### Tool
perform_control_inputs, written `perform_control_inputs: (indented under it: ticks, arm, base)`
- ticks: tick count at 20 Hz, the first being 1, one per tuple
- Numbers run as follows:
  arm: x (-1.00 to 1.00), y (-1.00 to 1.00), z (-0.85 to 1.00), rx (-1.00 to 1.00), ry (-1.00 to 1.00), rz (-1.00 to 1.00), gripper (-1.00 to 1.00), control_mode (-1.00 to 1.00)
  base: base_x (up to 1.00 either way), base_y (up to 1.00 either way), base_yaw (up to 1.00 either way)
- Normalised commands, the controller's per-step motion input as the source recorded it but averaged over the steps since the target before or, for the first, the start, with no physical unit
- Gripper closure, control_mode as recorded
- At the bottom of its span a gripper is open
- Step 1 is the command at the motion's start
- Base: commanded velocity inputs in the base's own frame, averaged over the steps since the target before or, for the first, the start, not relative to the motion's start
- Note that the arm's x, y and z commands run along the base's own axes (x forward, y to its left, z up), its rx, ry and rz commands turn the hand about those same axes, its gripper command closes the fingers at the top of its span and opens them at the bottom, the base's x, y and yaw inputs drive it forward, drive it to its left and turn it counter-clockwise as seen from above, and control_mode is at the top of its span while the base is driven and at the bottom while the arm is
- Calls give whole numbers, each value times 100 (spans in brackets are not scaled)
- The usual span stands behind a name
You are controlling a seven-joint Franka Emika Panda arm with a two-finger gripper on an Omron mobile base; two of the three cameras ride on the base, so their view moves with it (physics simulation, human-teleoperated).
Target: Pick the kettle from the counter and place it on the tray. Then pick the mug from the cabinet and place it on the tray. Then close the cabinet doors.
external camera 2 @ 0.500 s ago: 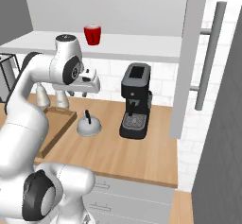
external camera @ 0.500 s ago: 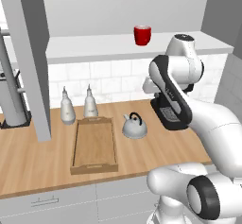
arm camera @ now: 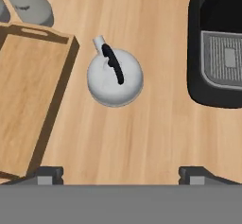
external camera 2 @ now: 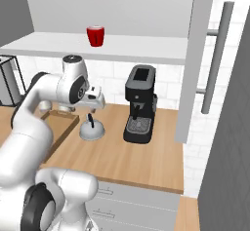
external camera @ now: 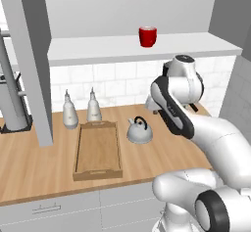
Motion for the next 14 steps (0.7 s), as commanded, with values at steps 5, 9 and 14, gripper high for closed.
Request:
perform_control_inputs:
  ticks: [5, 9, 14]
  arm:
    - [15, 15, -56, 0, -4, 11, -100, -100]
    - [55, 5, -52, 0, -1, 9, -100, -100]
    - [54, 0, -4, 2, 5, 8, -100, -100]
  base:
    - [0, 0, 0]
    - [0, 0, 0]
    - [0, 0, 0]
